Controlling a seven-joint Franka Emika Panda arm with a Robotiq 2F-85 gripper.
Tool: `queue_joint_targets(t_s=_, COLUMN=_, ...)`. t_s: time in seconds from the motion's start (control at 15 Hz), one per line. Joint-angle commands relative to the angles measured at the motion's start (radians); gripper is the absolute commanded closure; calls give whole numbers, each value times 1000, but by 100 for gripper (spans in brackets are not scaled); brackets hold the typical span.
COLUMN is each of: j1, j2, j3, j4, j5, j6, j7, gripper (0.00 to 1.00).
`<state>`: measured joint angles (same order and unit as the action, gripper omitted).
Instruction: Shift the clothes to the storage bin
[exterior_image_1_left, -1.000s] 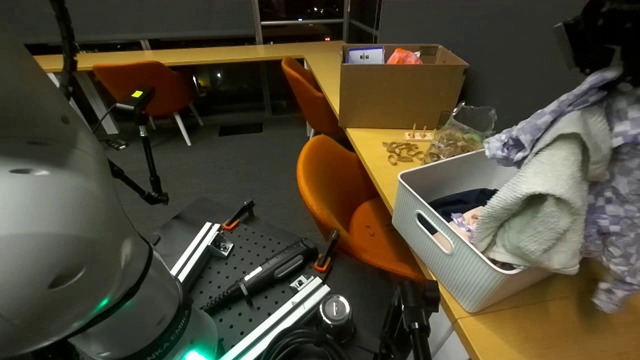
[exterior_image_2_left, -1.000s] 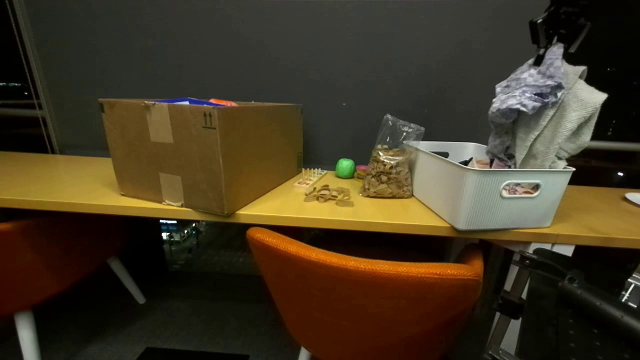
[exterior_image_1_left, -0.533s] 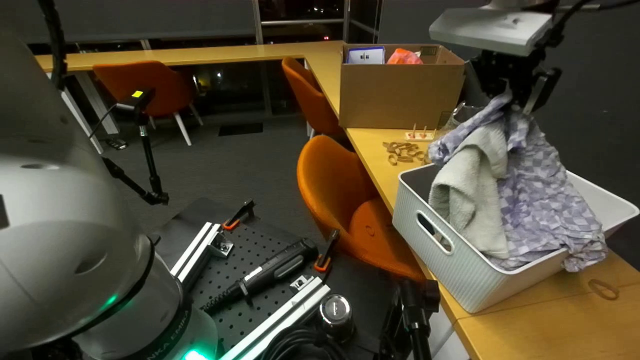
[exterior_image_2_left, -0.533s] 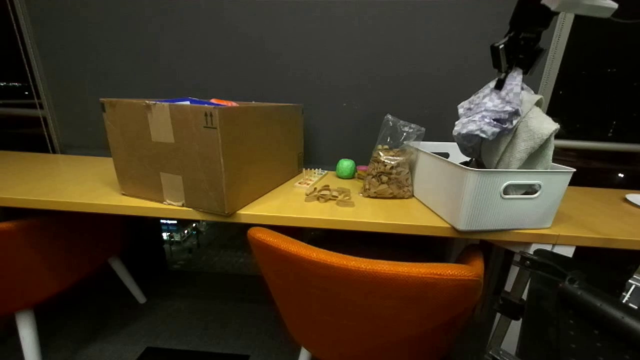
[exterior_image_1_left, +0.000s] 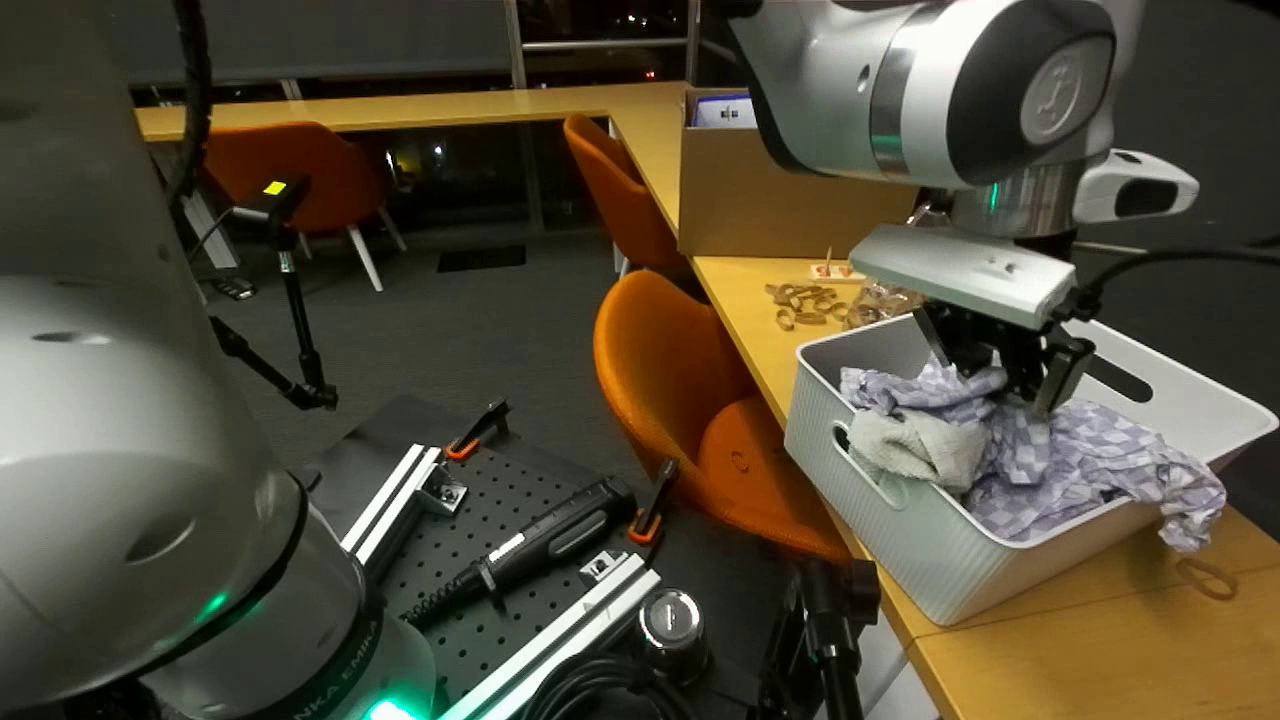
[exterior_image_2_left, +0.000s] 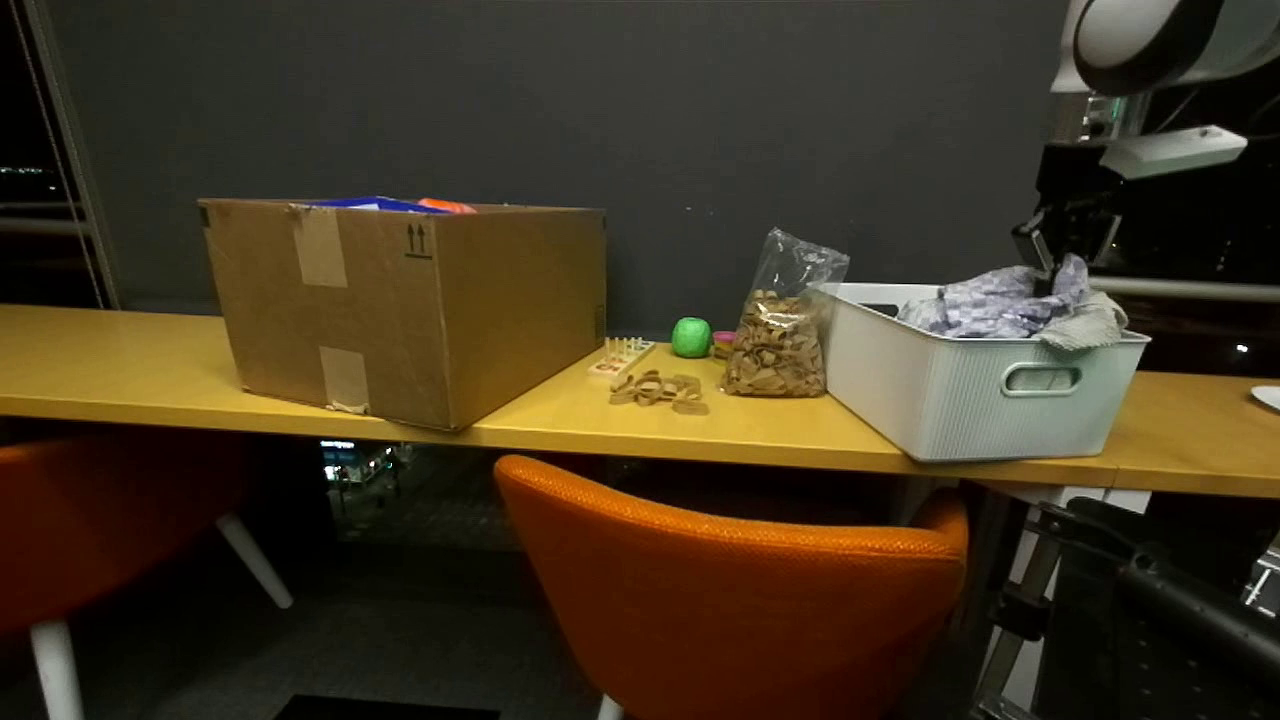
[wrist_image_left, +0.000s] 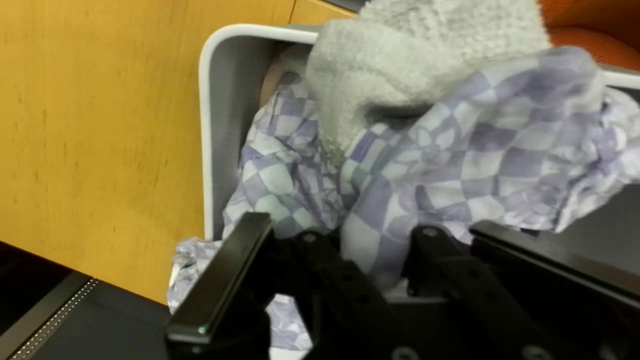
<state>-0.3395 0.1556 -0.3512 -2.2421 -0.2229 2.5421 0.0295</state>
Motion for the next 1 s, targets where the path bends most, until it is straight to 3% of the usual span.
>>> queue_joint_targets(t_s=0.0, j1=5, j2=120, j3=-33, j4=84, j5=-56, j6=105, j7=65, gripper=98)
queue_joint_targets(t_s=0.2, j1=41, j2=186, j3=-57, j4=155, j5=-75, j6=185, j7=141, gripper=98)
queue_joint_targets(t_s=0.27, j1=53, j2=185, j3=-60, j4=172, j5=-70, j6=193, j7=157, gripper=67)
queue_joint_targets(t_s=0.4, j1=73, j2=163, j3=-66, j4=185, j5=-62, j6=201, j7=172, gripper=61)
queue_joint_targets(t_s=0.73, j1=132, j2=-69, j3=-82, j4=99, j5=-106, j6=145, j7=199, gripper=23)
queue_joint_targets(t_s=0.93, j1=125, j2=-232, j3=-40, j4=31, j5=-153, j6=52, j7=196, gripper=2)
